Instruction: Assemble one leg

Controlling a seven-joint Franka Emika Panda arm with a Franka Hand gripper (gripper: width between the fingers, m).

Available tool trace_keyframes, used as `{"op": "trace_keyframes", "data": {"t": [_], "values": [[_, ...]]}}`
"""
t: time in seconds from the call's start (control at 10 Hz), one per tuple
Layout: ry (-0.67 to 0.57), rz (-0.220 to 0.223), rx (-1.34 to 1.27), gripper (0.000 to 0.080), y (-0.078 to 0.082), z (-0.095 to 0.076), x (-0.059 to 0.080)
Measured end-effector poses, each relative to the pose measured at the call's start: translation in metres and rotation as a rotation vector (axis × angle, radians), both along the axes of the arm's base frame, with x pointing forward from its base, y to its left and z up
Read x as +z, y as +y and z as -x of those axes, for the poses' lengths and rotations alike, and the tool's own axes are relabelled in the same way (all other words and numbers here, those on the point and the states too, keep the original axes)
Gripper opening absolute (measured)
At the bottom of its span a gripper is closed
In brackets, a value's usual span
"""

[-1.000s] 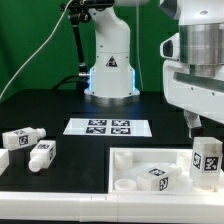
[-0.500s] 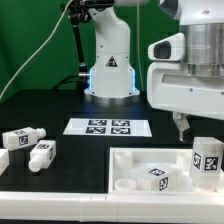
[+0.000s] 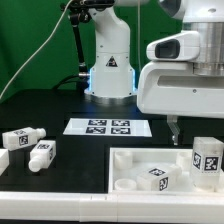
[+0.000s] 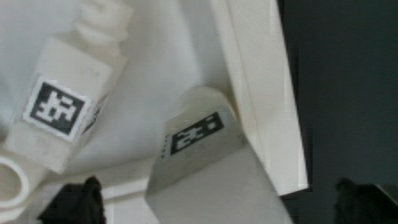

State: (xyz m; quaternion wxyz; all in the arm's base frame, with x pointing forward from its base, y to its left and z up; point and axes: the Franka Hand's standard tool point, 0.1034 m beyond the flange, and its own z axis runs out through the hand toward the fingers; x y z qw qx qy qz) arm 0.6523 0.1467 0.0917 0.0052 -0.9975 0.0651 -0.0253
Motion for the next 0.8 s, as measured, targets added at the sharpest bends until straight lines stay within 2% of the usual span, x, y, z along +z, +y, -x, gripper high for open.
{"op": "trace_keyframes", "data": {"t": [0.2,0.4,0.5,0.6,0.7,0.8], "values": [[-0.008,0.032,0.167,0.0649,-0.0009,-0.0008,-0.0001],[-0.011,0.032,0.188,0.0649,-0.001,-0.0014,0.0001],[-0.011,0.032,0.188,0.0534,-0.0012,-0.0015,0.0001],[-0.011,0.032,0.188,0.0534,-0.0013,-0.0015,0.0001],[-0.011,0.032,0.18,0.0351,-0.0014,-0.0015,0.0001],[-0.011,0.03,0.156,0.0279,-0.0014,-0.0015,0.0002]]}}
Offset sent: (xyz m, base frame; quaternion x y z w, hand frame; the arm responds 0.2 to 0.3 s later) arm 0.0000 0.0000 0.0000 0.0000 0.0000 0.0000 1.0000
